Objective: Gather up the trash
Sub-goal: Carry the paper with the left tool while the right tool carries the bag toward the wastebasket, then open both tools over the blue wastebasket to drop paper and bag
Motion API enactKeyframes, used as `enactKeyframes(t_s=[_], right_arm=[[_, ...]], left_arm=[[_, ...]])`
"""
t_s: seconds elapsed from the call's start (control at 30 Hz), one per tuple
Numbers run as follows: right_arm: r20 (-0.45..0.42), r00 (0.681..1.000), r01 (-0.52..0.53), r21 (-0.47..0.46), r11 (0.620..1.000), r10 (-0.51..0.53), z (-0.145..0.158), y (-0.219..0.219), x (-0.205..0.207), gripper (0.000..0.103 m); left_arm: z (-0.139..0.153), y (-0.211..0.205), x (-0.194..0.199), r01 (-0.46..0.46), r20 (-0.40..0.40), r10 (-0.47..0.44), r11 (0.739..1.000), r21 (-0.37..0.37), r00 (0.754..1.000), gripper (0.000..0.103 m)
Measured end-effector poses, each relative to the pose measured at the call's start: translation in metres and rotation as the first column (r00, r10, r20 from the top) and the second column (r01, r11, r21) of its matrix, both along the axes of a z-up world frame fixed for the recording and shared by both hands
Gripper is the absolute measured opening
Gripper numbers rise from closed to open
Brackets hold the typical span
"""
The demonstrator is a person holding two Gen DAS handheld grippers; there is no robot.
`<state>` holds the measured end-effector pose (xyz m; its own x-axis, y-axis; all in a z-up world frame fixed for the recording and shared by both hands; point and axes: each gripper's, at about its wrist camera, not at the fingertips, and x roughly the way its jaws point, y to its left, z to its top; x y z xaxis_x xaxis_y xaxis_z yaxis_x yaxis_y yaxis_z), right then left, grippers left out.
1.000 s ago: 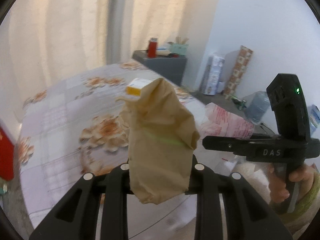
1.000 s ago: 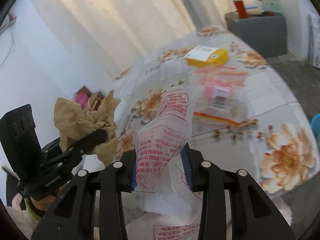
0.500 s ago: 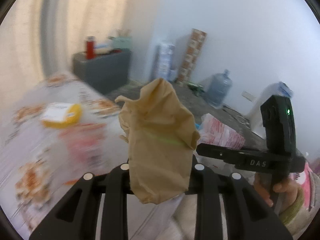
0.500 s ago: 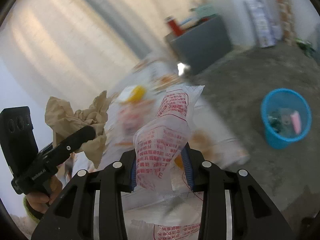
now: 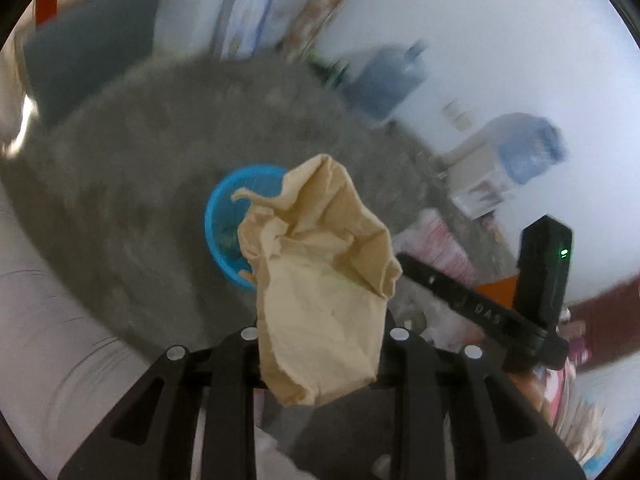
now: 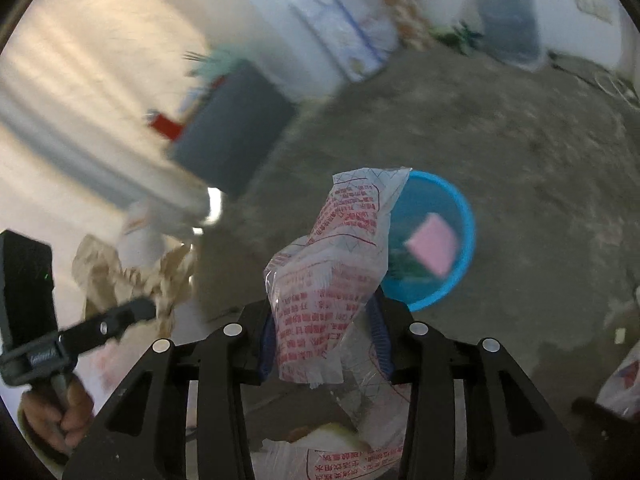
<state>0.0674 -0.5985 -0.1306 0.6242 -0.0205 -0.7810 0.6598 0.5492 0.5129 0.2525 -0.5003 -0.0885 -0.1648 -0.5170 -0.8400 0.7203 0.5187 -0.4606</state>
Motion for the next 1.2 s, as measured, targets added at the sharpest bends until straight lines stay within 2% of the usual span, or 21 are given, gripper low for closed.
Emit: enactKeyframes(t_s=[0.17,0.3,0.33,0.43,0.5,0.57,0.67,0.87,1.07,1.2], right_arm=[[-0.112,0.993,0.042,0.126,0.991,-0.027,-0.073,-0.069,0.034,0.042],[-0.158,0.987,0.039,0.155,0.987,-0.014,-0.114,-0.101,0.071,0.047],[-0.163,0.987,0.034,0.153,0.988,-0.009,-0.118,-0.102,0.072,0.052],[-0.189,0.982,0.027,0.147,0.989,0.001,-0.141,-0.111,0.087,0.067],[-0.211,0.977,0.026,0.139,0.990,0.004,-0.154,-0.114,0.095,0.071],[-0.237,0.972,0.026,0.118,0.993,0.003,-0.160,-0.114,0.097,0.073],[-0.226,0.974,0.021,0.086,0.996,-0.001,-0.154,-0.112,0.094,0.080],[-0.203,0.979,0.015,0.020,1.000,-0.010,-0.131,-0.111,0.078,0.081],[-0.129,0.992,0.004,0.016,1.000,-0.002,-0.100,-0.113,0.067,0.088],[-0.129,0.992,-0.006,0.079,0.997,0.016,-0.109,-0.111,0.074,0.092]], left_arm=[[-0.077,-0.068,0.023,-0.044,-0.123,0.061,0.989,0.142,0.990,0.025],[-0.128,-0.099,0.046,-0.090,-0.193,0.137,0.968,0.233,0.972,0.028],[-0.143,-0.108,0.052,-0.096,-0.210,0.152,0.963,0.253,0.966,0.030],[-0.167,-0.122,0.059,-0.090,-0.217,0.159,0.951,0.296,0.963,0.049],[-0.180,-0.129,0.062,-0.098,-0.212,0.170,0.945,0.312,0.962,0.069],[-0.186,-0.129,0.066,-0.112,-0.213,0.187,0.941,0.319,0.959,0.076],[-0.186,-0.123,0.072,-0.135,-0.252,0.216,0.943,0.303,0.943,0.081],[-0.169,-0.111,0.071,-0.167,-0.277,0.241,0.950,0.265,0.930,0.082],[-0.117,-0.095,0.071,-0.209,-0.285,0.256,0.960,0.187,0.923,0.082],[-0.083,-0.078,0.067,-0.213,-0.289,0.246,0.967,0.140,0.925,0.082]])
